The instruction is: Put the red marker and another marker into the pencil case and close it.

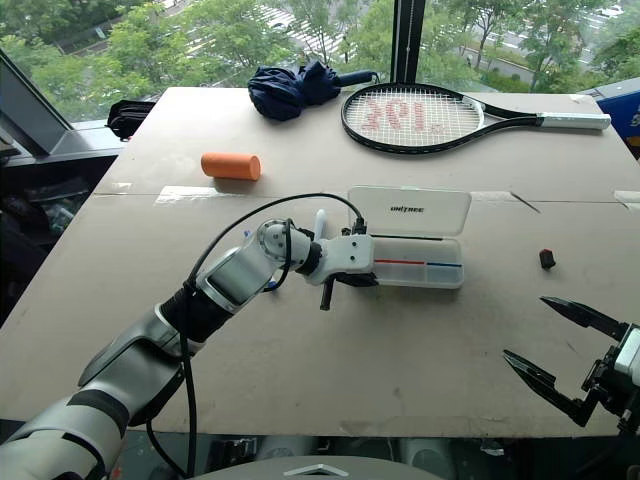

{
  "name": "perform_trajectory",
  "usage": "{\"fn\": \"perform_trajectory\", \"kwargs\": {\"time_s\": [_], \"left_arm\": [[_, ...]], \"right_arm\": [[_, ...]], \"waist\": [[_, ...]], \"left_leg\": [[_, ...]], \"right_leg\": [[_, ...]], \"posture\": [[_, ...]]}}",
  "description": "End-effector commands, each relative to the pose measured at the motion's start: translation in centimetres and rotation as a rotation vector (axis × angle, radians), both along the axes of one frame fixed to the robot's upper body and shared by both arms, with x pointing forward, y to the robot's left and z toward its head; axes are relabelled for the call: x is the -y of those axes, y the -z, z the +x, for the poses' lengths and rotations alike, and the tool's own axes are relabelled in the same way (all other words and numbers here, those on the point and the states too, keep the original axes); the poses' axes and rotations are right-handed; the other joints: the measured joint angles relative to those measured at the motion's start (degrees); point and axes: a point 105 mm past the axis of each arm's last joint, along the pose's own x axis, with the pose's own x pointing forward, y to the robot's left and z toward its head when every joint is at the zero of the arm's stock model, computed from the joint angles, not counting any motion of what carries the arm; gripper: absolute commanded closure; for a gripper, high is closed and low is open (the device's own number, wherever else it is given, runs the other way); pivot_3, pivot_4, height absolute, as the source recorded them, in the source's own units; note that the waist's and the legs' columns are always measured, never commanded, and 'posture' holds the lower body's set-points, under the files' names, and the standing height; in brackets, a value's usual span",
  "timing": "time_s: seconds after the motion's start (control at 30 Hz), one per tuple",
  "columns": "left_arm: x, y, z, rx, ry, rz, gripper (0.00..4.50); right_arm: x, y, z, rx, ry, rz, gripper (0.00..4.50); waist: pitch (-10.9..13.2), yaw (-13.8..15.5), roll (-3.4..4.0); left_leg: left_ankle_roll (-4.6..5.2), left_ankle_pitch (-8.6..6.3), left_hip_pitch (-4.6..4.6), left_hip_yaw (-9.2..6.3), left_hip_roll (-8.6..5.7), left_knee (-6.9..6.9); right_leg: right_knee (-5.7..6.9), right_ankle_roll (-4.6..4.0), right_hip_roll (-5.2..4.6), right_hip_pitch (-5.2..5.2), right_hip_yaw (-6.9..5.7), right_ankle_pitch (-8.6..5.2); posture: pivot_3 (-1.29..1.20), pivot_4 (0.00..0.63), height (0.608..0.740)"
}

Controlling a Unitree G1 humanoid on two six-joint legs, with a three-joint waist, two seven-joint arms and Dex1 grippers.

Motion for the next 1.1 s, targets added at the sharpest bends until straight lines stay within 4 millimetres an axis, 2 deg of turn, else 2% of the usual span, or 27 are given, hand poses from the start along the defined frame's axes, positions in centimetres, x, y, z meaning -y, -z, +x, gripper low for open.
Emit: {"fn": "perform_trajectory", "kwargs": {"time_s": [0.03, 0.1, 0.13, 0.17, 0.2, 0.27, 0.3, 0.33, 0.37, 0.43, 0.53, 0.6, 0.67, 0.8, 0.87, 0.97, 1.1], "left_arm": [[-0.3, -1.2, -0.6, -0.005, 0.012, -0.048, 3.27], [-0.9, -2.6, -1.3, -0.02, 0.0, -0.119, 2.25], [-1.2, -3.3, -1.6, -0.031, -0.006, -0.154, 1.9], [-1.6, -4.2, -2.2, -0.053, -0.014, -0.21, 1.15], [-2.0, -5.2, -2.8, -0.067, -0.022, -0.264, 1.07], [-3.3, -6.8, -3.6, -0.078, -0.075, -0.361, 0.18], [-4.1, -7.6, -3.9, -0.073, -0.118, -0.432, 0.07], [-5.1, -8.2, -4.2, -0.084, -0.165, -0.496, 0.07], [-6.9, -8.2, -4.8, -0.09, -0.25, -0.516, 0.07], [-9.2, -7.8, -5.5, -0.077, -0.391, -0.509, 0.07], [-13.2, -6.1, -5.1, -0.075, -0.778, -0.504, 0.07], [-14.7, -5.0, -4.6, -0.065, -0.993, -0.494, 0.07], [-15.2, -4.9, -3.7, -0.008, -1.147, -0.518, 0.07], [-15.2, -4.3, -2.4, -0.051, -1.371, -0.56, 0.07], [-15.4, -3.6, -2.0, -0.059, -1.478, -0.526, 0.07], [-14.6, -3.7, -1.4, -0.027, -1.553, -0.502, 0.07], [-14.5, -2.2, -0.9, -0.069, -1.659, -0.422, 0.07]], "right_arm": [[-0.5, -0.7, 0.0, 0.022, -0.028, -0.006, 0.0], [-0.6, -0.8, 0.0, 0.021, -0.03, -0.003, 0.0], [-0.6, -0.8, 0.0, 0.02, -0.03, -0.001, 0.0], [-0.6, -0.8, 0.0, 0.018, -0.031, 0.002, 0.0], [-0.7, -0.8, -0.1, 0.015, -0.033, 0.005, 0.0], [-0.9, -0.8, -0.1, 0.011, -0.04, 0.014, 0.0], [-1.0, -0.8, -0.1, 0.011, -0.044, 0.021, 0.0], [-1.2, -0.9, -0.1, 0.013, -0.049, 0.029, 0.0], [-1.5, -1.1, 0.2, 0.019, -0.058, 0.041, 0.0], [-1.8, -1.4, 0.6, 0.029, -0.071, 0.059, 0.0], [-2.6, -2.0, 1.5, 0.045, -0.1, 0.09, 0.0], [-3.3, -2.3, 2.0, 0.047, -0.122, 0.104, 0.0], [-3.9, -2.6, 2.5, 0.046, -0.149, 0.114, 0.0], [-4.8, -3.4, 3.0, 0.036, -0.21, 0.119, 0.0], [-5.0, -3.7, 3.1, 0.024, -0.251, 0.114, 0.0], [-5.2, -4.3, 3.2, 0.012, -0.308, 0.104, 0.0], [-5.4, -4.5, 3.4, 0.002, -0.353, 0.087, 0.0]], "waist": [[0.0, 0.0, 0.0], [0.0, 0.0, 0.01], [0.0, 0.0, 0.0], [0.0, 0.0, 0.01], [0.0, 0.0, 0.02], [0.0, 0.1, 0.02], [0.0, 0.1, 0.02], [0.0, 0.0, 0.07], [0.0, -0.1, 0.08], [0.0, -0.6, 0.05], [0.0, -0.3, 0.05], [0.0, 0.1, 0.03], [0.0, 0.8, 0.02], [0.0, 1.0, -0.27], [0.0, 0.8, -0.28], [0.0, 0.3, -0.32], [0.0, 0.2, -0.32]], "left_leg": [[0.0, 0.0, 0.0, 0.0, 0.0, 0.0], [0.0, 0.0, -0.02, -0.02, 0.01, 0.0], [0.0, 0.0, -0.02, -0.03, 0.02, 0.0], [0.0, 0.0, -0.03, -0.05, 0.03, 0.0], [0.0, 0.0, -0.03, -0.05, 0.04, 0.0], [0.0, 0.0, -0.03, -0.07, 0.24, 0.0], [0.0, 0.0, -0.03, -0.07, 0.24, 0.0], [0.0, 0.0, -0.03, -0.06, 0.26, 0.02], [0.01, 0.0, 0.0, -0.01, 0.3, 0.01], [0.02, -0.01, 0.02, -0.01, 0.39, 0.01], [0.02, -0.01, 0.04, -0.05, 0.42, 0.01], [0.02, -0.01, 0.04, -0.07, 0.41, 0.04], [0.02, -0.01, 0.08, -0.17, 0.28, 0.08], [0.02, -0.01, -0.05, -0.45, 0.0, 0.22], [0.01, -0.01, -0.06, -0.48, -0.04, 0.21], [0.01, -0.01, -0.06, -0.56, -0.1, 0.17], [0.01, -0.01, -0.06, -0.61, -0.1, 0.15]], "right_leg": [[0.01, 0.0, 0.0, 0.0, -0.02, 0.0], [0.0, 0.0, 0.0, 0.0, -0.03, 0.0], [0.01, 0.0, -0.01, -0.01, -0.02, 0.0], [0.01, 0.0, -0.01, -0.01, -0.03, 0.0], [0.01, 0.0, -0.02, -0.01, -0.03, 0.0], [0.02, 0.0, -0.04, -0.01, -0.06, 0.0], [0.02, 0.0, -0.04, -0.01, -0.06, 0.0], [0.02, 0.0, -0.04, 0.0, -0.07, 0.0], [0.03, 0.0, -0.07, 0.0, -0.01, 0.0], [0.03, -0.01, -0.03, 0.0, -0.03, 0.0], [0.04, -0.01, -0.02, 0.01, -0.06, 0.01], [0.02, 0.0, -0.03, 0.07, -0.08, 0.01], [0.02, 0.01, -0.09, 0.16, -0.17, 0.01], [0.0, 0.02, -0.18, 0.24, -0.39, 0.02], [0.01, 0.02, -0.19, 0.25, -0.4, 0.02], [0.02, 0.02, -0.19, 0.25, -0.46, 0.02], [0.02, 0.02, -0.19, 0.26, -0.51, 0.02]], "posture": [[0.0, 0.15, 0.73], [0.0, 0.15, 0.73], [0.0, 0.15, 0.73], [0.0, 0.15, 0.73], [0.0, 0.15, 0.73], [0.0, 0.15, 0.73], [0.0, 0.15, 0.73], [0.0, 0.15, 0.73], [0.0, 0.15, 0.73], [0.0, 0.15, 0.73], [0.0, 0.15, 0.73], [0.0, 0.15, 0.73], [0.0, 0.15, 0.73], [0.0, 0.15, 0.73], [0.0, 0.15, 0.73], [0.0, 0.15, 0.73], [0.0, 0.15, 0.73]]}}
